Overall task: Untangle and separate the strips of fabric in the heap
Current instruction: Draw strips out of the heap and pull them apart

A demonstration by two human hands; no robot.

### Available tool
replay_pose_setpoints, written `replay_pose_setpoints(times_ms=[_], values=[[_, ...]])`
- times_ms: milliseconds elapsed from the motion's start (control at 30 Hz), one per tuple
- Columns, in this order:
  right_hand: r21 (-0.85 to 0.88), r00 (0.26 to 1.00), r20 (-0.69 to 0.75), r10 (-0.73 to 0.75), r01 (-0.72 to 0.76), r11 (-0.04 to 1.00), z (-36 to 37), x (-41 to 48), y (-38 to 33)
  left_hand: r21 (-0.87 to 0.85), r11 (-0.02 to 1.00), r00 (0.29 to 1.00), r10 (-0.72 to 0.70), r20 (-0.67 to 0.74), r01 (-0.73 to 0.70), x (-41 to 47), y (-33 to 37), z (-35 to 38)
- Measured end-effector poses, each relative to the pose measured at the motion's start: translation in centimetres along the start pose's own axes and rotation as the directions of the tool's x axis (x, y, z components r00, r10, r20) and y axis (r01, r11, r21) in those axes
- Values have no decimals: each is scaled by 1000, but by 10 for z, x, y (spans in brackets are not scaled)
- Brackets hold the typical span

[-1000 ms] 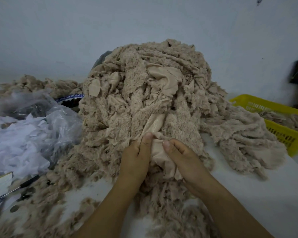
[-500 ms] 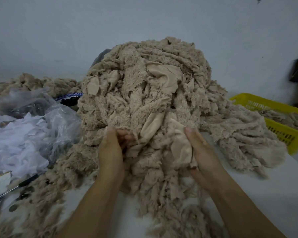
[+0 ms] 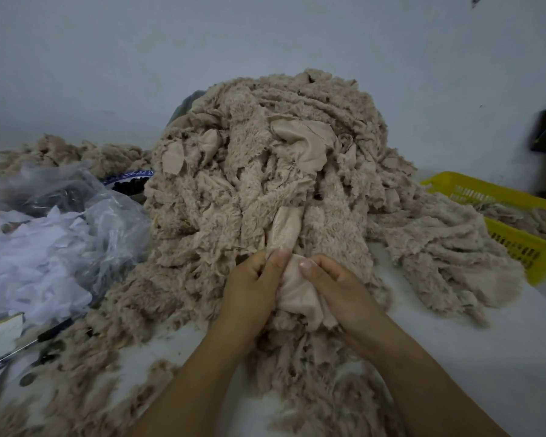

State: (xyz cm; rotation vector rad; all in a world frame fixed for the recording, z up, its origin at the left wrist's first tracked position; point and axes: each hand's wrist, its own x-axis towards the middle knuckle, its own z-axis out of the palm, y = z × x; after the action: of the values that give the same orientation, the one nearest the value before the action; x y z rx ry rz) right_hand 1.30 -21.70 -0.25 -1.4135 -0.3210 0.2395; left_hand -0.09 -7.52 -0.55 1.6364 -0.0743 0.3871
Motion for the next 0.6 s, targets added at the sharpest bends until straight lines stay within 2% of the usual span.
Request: replay_pose_setpoints(times_ms=[100,167,267,333,400,467,500,567,600], values=[[123,1000,4,-11,10,992,-2,0,-1,-71,995,997,-74,0,74,1,2,-2],[158,1000,4,-10,9,987,0,0,0,-128,985,992,-119,-49,112,2,1,-4],[328,996,-87,9,20,944,-8,3,-3,-207,969,975,-166,-147,134,5,4,-10],[463,991,-137,-2,66,884,-24,6,-9,-201,973,964,-156,-213,113,10,5,-19],[521,988,-154,3,79,850,-35,7,-15,-129,989,969,-104,-223,76,12,2,-23],[555,993,-118,14,54,830,-35,8,-14,-41,999,993,-28,-114,24,11,-1,-17],[566,997,-78,9,37,823,-31,7,-13,-10,1000,1000,12,-12,-12,9,-2,-12],[587,1000,-10,16,-7,810,-23,6,-10,45,999,976,1,218,-11,2,-4,-1],[597,999,11,31,-31,801,-20,6,-10,102,995,960,-25,280,-4,-1,-4,3]])
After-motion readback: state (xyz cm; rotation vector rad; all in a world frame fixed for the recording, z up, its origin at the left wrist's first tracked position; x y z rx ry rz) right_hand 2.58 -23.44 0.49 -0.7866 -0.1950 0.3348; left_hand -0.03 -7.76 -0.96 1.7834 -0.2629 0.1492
